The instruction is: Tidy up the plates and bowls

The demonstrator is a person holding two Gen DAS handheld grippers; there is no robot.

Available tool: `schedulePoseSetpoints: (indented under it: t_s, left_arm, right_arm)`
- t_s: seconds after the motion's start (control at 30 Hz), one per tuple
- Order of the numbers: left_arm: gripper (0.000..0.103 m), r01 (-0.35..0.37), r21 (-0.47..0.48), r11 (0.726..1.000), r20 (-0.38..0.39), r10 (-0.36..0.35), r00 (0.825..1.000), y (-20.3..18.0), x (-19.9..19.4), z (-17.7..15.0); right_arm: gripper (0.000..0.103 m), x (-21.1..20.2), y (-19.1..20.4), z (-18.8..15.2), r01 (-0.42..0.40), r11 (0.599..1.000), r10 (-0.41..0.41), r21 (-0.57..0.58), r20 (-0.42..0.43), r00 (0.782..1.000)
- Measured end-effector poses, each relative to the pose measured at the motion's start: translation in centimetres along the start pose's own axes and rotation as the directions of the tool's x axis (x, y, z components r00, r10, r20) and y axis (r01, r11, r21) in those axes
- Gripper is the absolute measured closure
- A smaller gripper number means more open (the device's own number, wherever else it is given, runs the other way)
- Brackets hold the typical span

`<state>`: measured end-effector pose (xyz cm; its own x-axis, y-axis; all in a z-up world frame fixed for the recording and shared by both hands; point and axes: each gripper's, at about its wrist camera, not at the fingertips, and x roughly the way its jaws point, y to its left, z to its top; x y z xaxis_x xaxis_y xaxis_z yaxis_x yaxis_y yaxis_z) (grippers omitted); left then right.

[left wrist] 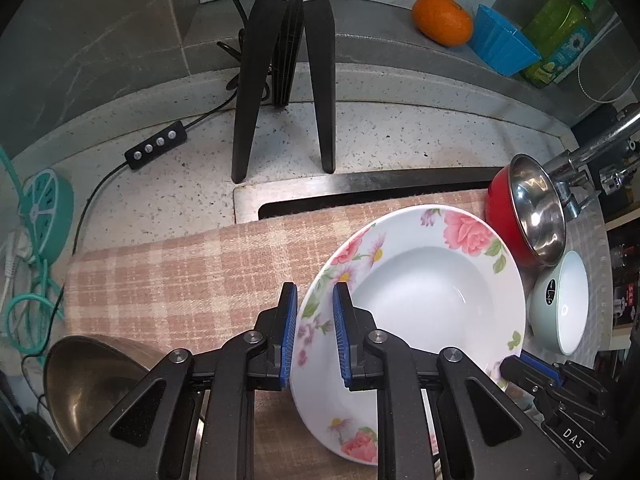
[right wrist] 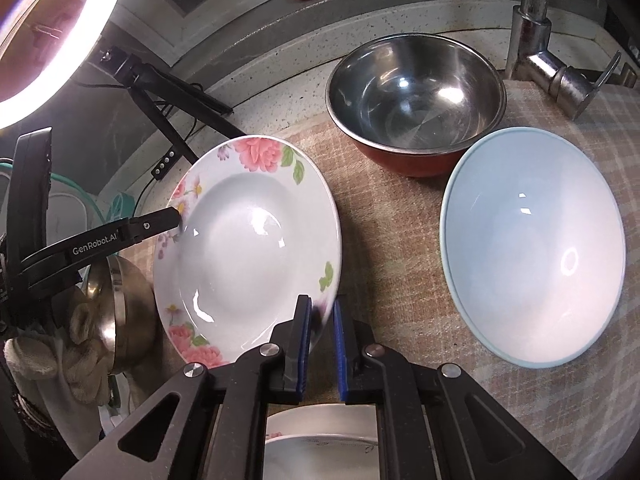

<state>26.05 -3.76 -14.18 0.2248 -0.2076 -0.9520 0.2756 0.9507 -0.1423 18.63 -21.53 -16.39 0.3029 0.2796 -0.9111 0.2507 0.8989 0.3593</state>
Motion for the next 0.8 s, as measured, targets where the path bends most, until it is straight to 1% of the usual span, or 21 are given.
schedulePoseSetpoints:
  t_s: [0.4,0.8]
  left_arm:
    - [0.087,-0.002,0.006,1.0,0.029,0.001,1.0,-0.6,-2.7,-0.6]
    - [0.087,0.009,0.023,1.0,0.048,-0.01,0.999,-2.1,-5.0,-3.2]
  right_arm:
    - [0.093,-2.8,0.0,-1.5,-0.031,1.0,0.031,0.004,0.025,0.999]
    - [0.094,-6.1,-0.4,-3.8,-0.048,0.999,0.048,0.0,0.059,0.997]
